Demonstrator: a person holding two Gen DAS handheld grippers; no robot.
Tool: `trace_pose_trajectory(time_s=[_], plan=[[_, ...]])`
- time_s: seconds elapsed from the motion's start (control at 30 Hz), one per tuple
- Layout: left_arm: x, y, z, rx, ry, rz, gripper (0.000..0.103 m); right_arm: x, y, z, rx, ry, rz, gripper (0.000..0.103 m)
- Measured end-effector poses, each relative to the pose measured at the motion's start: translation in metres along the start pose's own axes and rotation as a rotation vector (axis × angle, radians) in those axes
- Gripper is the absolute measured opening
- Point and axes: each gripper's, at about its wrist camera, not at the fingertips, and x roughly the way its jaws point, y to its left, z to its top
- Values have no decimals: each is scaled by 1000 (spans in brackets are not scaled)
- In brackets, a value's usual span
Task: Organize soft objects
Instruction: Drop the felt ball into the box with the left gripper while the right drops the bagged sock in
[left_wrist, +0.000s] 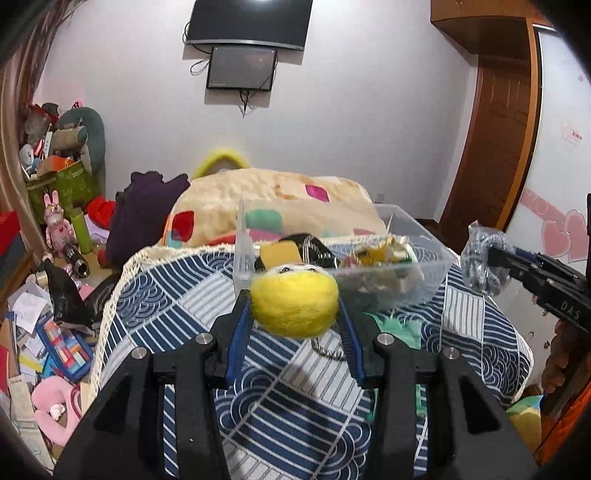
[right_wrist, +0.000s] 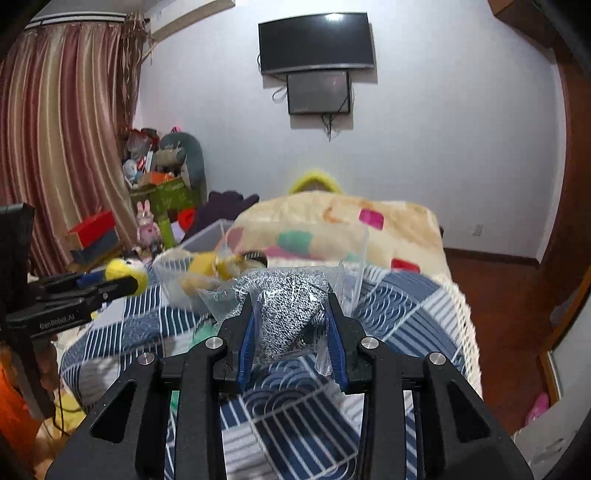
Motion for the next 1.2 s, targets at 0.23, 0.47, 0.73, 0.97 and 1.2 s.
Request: trace_pose_trajectory(time_s=[0.23,0.47,0.73,0.97,1.2], plan=[[8,-2,18,-10,-33,-6,45,7,1,20,-12,-52,-21,31],[24,-6,34,2,-56,4,45,18,4,37,-33,-68,-51,31],[54,-6,46,-32,-39,-2,45,33,2,45,-29,-67,-61,31],[88,-12,44,-20,19,-2,45,58,4,44,-38,-16,-56,31],[116,-12,38,-22,91,-21,45,88,12,37,-62,63,-51,31]])
